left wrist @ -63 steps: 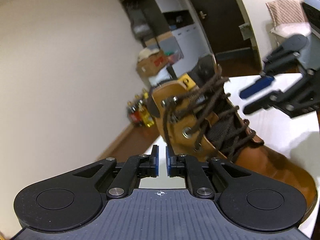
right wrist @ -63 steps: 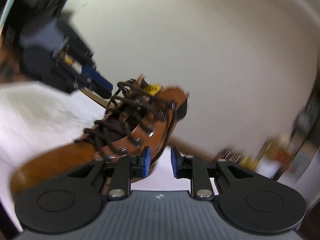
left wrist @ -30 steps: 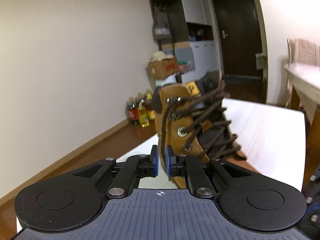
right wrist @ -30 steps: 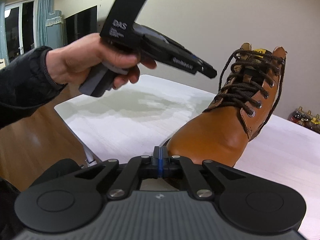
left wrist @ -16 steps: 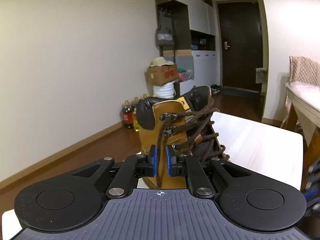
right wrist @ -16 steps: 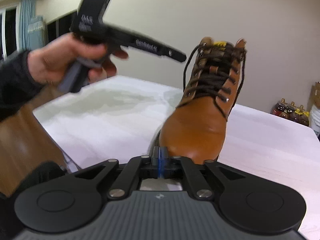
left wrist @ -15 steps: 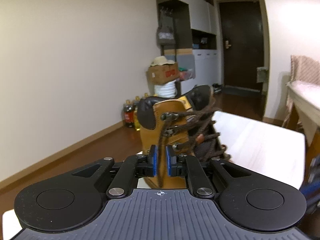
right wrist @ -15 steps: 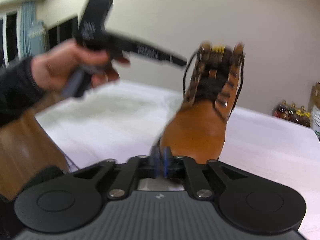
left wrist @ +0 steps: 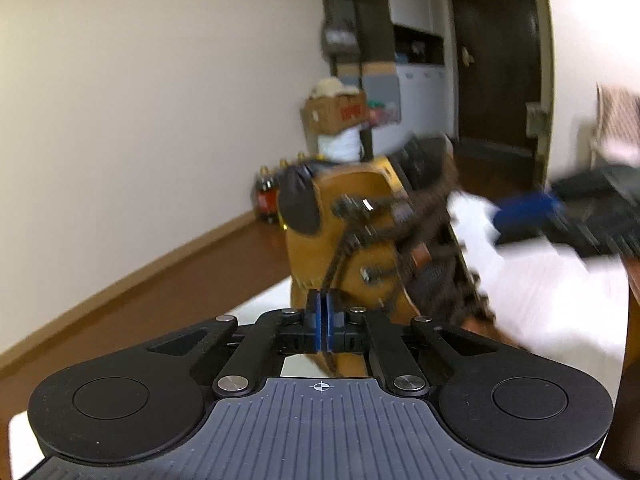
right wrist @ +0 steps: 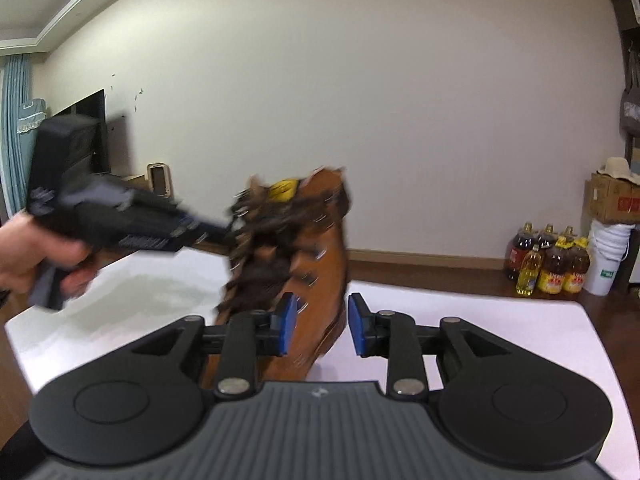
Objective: Lace up shoes with both hands
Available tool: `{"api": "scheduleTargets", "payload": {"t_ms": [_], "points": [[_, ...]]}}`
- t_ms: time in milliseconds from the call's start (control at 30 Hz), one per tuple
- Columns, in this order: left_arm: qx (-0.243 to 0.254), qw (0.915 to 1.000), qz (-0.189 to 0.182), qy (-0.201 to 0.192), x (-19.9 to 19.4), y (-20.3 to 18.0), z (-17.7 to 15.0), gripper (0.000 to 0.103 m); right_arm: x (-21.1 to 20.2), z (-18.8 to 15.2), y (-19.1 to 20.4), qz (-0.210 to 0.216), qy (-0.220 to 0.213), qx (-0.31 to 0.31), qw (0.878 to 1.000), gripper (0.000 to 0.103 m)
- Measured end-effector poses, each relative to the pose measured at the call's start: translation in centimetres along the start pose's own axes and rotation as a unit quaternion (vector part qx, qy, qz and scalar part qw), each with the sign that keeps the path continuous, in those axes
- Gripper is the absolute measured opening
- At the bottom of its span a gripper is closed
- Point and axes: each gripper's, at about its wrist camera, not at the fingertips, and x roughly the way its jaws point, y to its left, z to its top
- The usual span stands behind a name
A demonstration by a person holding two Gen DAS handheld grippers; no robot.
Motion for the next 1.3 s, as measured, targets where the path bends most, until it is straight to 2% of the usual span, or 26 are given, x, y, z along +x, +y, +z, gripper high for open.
{"api": "scheduleTargets", "payload": {"t_ms": [100,333,400,467,500,700,800,1033,1133,1300], "points": [[0.024,0.9995,0.004,0.018,0.3,-1.0,-0.8,0.002,2.4,0.8,-1.4,0.009,0.0,-0.009,1.0,0.032],[0.017,0.9997,0.01,0.015,-0.5,-1.0,-0.7,0.002,4.5,1.3,-1.9,0.05,-0.023,-0.044,0.998,0.024],[0.012,0.9998,0.008,0.011,-1.6,-1.5,-0.5,0.002,4.8,1.3,-2.0,0.074,-0.025,-0.065,0.995,0.02],[0.008,0.9999,0.005,0.007,-2.8,-2.0,-0.4,0.002,4.9,1.4,-2.4,0.101,-0.023,-0.068,0.992,0.01],[0.005,1.0,0.004,0.006,-3.3,-2.2,-0.3,0.002,5.1,1.4,-2.6,0.115,-0.021,-0.066,0.991,0.009],[-0.008,0.9999,-0.002,-0.005,-6.8,-3.6,0.3,0.002,4.6,1.3,-4.4,0.17,-0.016,-0.025,0.985,0.01],[-0.015,0.9998,-0.003,-0.008,-8.3,-4.4,0.5,0.003,5.6,2.2,-5.2,0.197,-0.005,-0.026,0.98,0.01],[-0.023,0.9997,0.003,0.0,-9.7,-5.2,0.4,0.003,7.1,5.2,-4.7,0.246,0.039,-0.119,0.961,0.01],[-0.021,0.9998,0.004,0.001,-10.7,-5.9,0.4,0.003,7.3,5.7,-5.8,0.258,0.052,-0.147,0.954,0.004],[-0.017,0.9998,-0.001,0.004,-12.5,-7.3,0.2,0.002,6.3,4.5,-6.0,0.232,0.075,-0.114,0.963,0.001]]}}
